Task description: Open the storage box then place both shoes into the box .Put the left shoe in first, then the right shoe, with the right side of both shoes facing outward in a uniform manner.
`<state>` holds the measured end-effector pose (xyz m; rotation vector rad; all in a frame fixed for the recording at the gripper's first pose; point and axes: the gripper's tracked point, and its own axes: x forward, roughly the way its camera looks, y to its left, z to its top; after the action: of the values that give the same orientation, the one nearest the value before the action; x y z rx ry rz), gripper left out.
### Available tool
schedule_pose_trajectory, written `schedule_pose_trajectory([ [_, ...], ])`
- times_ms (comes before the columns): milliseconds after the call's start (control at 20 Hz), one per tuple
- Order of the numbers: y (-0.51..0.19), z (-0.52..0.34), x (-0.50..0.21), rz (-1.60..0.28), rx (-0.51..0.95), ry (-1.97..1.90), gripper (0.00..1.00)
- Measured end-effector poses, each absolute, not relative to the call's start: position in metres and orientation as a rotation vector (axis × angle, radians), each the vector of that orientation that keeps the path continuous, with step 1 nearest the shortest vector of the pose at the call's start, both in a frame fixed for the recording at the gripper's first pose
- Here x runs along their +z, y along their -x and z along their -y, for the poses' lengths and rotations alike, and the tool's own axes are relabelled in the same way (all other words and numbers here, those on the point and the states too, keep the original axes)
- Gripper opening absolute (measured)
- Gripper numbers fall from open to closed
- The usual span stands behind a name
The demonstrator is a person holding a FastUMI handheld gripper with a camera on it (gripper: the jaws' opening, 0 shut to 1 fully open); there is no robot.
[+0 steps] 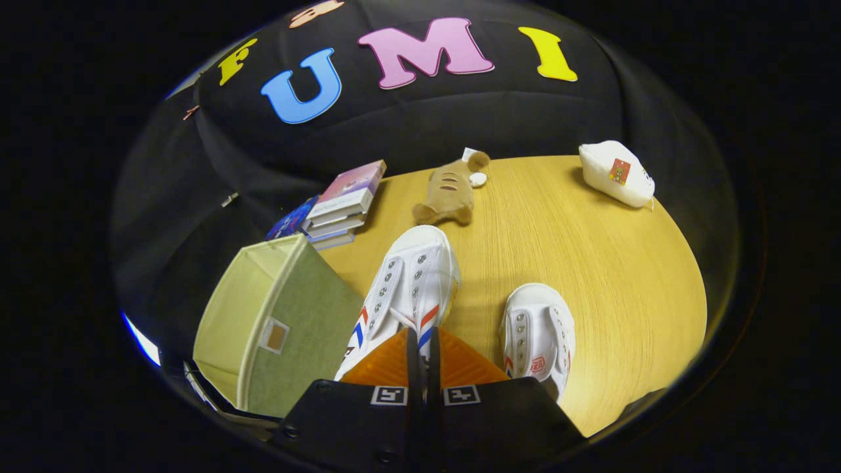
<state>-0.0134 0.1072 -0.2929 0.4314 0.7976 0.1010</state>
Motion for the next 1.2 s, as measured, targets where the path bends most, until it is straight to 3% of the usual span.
schedule_pose_trajectory([
  [300, -0.003, -0.162, -0.21, -0.741, 0.208, -0.474, 0.05],
  [500, -0.007, -0.219, -0.192, -0.784, 0.246, -0.513, 0.05],
  [1200, 0.002, -0.354, -0.242, -0.966, 0.299, -0.576, 0.05],
])
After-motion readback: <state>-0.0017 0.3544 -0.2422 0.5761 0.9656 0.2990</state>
